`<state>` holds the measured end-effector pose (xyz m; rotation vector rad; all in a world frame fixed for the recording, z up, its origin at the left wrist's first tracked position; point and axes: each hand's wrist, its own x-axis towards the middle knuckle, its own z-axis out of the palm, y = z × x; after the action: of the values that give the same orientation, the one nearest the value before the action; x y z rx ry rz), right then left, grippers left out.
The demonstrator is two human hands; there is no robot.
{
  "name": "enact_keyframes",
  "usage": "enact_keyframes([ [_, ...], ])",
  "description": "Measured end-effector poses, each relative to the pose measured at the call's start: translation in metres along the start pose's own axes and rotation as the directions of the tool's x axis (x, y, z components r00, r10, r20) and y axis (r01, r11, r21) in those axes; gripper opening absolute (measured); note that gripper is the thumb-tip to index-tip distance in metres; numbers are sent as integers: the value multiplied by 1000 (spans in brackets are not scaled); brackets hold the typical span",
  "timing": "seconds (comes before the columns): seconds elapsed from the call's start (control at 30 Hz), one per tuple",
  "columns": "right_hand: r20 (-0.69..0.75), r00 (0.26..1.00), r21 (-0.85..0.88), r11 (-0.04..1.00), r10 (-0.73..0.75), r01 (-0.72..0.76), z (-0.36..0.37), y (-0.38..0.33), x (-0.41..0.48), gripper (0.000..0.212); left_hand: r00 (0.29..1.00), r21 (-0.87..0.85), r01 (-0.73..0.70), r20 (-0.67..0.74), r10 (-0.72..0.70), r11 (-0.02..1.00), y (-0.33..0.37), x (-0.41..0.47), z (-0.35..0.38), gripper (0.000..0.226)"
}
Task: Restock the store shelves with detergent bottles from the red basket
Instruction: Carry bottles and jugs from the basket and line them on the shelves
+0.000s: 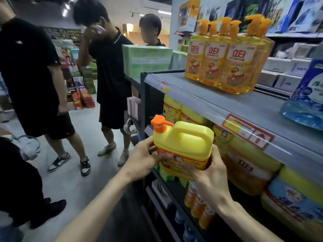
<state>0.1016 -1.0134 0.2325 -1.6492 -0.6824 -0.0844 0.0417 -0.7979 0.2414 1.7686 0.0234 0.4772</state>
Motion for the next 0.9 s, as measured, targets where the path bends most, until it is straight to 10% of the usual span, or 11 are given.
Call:
enact_keyframes([
  [0.3, -192, 971, -63, 985, 144, -158, 55, 40, 36, 40, 986, -46, -42, 157, 49, 998, -76, 80, -23, 48],
  [0.67, -634, 748, -244, 866, 198, -436, 43, 101, 50, 56, 931, -78, -124, 337, 143, 989, -107, 149, 20, 30],
  [0.9, -693, 707, -289, 845, 140, -451, 45, 100, 49, 69, 897, -138, 12, 439, 50, 990, -120, 170, 45, 71],
])
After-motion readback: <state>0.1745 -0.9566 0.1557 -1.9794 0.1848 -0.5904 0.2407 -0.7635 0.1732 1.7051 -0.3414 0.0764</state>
